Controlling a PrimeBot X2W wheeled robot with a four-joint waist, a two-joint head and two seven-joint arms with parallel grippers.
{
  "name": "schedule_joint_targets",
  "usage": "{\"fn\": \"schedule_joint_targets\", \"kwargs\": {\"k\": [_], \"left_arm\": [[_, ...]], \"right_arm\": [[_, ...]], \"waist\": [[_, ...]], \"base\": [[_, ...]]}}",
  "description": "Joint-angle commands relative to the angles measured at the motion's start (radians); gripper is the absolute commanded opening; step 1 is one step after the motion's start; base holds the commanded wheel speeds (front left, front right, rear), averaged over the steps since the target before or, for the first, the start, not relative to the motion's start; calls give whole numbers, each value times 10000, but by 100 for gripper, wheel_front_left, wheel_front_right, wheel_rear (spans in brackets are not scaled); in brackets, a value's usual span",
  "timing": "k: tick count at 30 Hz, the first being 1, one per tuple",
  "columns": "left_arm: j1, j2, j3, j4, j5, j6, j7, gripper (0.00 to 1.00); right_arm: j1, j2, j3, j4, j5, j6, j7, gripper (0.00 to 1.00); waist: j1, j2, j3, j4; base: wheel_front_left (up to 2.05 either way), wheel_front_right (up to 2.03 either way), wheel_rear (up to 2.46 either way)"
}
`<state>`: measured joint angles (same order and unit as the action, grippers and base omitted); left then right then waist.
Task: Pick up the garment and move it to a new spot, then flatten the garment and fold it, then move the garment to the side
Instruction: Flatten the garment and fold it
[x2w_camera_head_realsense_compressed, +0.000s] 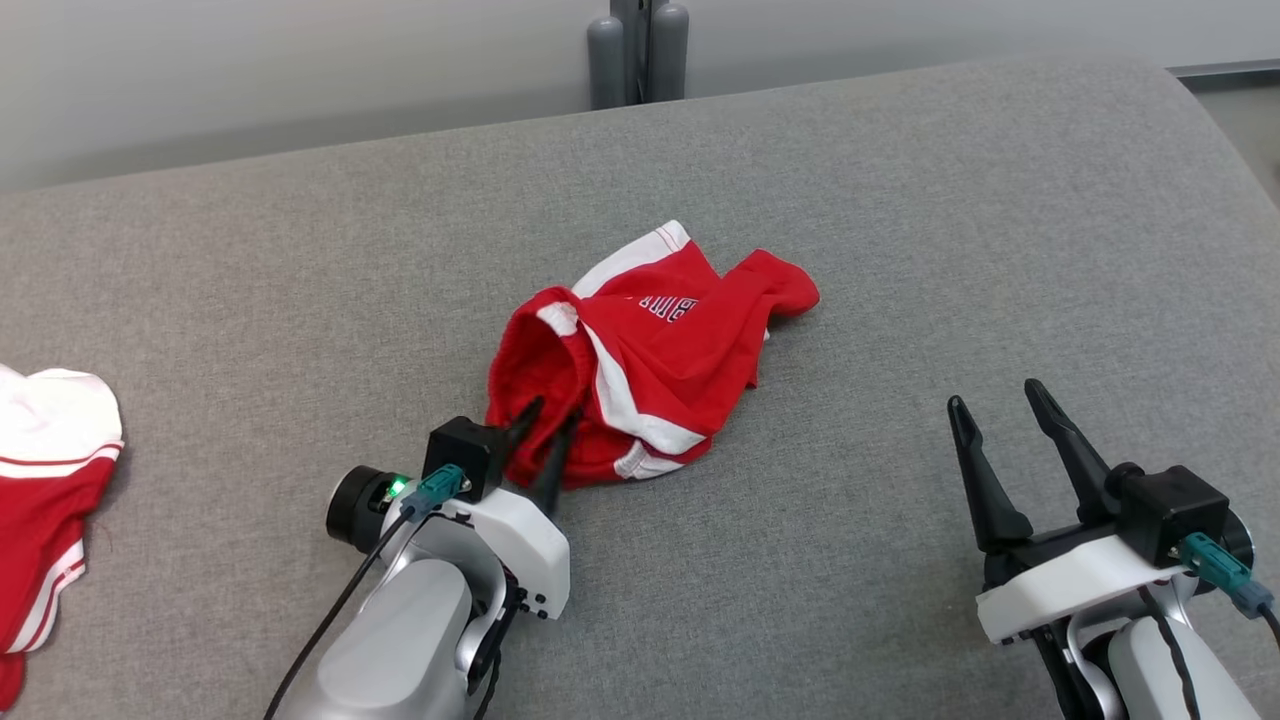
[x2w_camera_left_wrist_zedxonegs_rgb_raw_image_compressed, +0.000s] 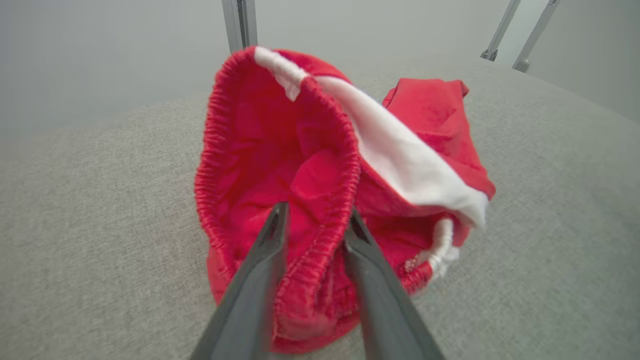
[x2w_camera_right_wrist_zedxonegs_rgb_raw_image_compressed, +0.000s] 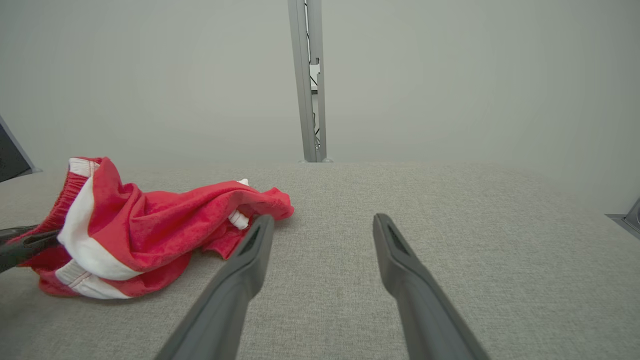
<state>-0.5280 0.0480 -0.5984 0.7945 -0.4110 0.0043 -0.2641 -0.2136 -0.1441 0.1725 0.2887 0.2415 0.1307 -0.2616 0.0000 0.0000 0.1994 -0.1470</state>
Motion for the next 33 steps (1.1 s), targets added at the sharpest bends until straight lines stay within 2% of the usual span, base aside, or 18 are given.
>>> {"fn": "schedule_joint_targets", "kwargs": {"k": [1, 6, 12, 13, 18, 22, 26, 28, 33], "left_arm": [[-220, 47, -33, 78, -82, 10, -1, 0], [-401, 44, 114, -584, -236, -65, -2, 0], [-148, 44, 317, -2527, -231, -159, -2, 0], [-26, 47, 298, -3194, -264, -197, -2, 0], [431, 70, 272, -4433, -417, -209, -2, 0], [1062, 379, 530, -5192, -805, -104, 206, 0], [1832, 988, 1120, -5751, -1264, 209, 485, 0], [2164, 1369, 1416, -5864, -1355, 407, 578, 0], [2774, 1855, 1891, -5775, -1690, 633, 732, 0]], "right_arm": [[-42, 3, -52, -66, 28, 1, -52, 100], [21, 58, -202, -92, 6, 1, -52, 100], [104, 126, -228, 53, 58, 1, -52, 100], [152, 154, -232, 106, 55, 1, -52, 100], [250, 186, -282, 229, 69, 1, -52, 100], [353, 202, -333, 292, 96, 1, -52, 100], [425, 170, -406, 318, 124, 1, -52, 100], [454, 163, -425, 334, 129, 1, -52, 100], [499, 151, -432, 375, 93, 1, -52, 100]], "waist": [[0, 0, 27, -1], [0, 0, 82, 124], [0, 0, 28, 411], [0, 0, -27, 510], [0, 0, -190, 737], [0, 0, -287, 884], [0, 0, -342, 1029], [0, 0, -350, 1076], [0, 0, -351, 1190]], "base": [[0, 0, 0], [0, 0, 0], [0, 0, 0], [0, 0, 0], [0, 0, 0], [0, 0, 0], [0, 0, 0], [0, 0, 0], [0, 0, 0]]}}
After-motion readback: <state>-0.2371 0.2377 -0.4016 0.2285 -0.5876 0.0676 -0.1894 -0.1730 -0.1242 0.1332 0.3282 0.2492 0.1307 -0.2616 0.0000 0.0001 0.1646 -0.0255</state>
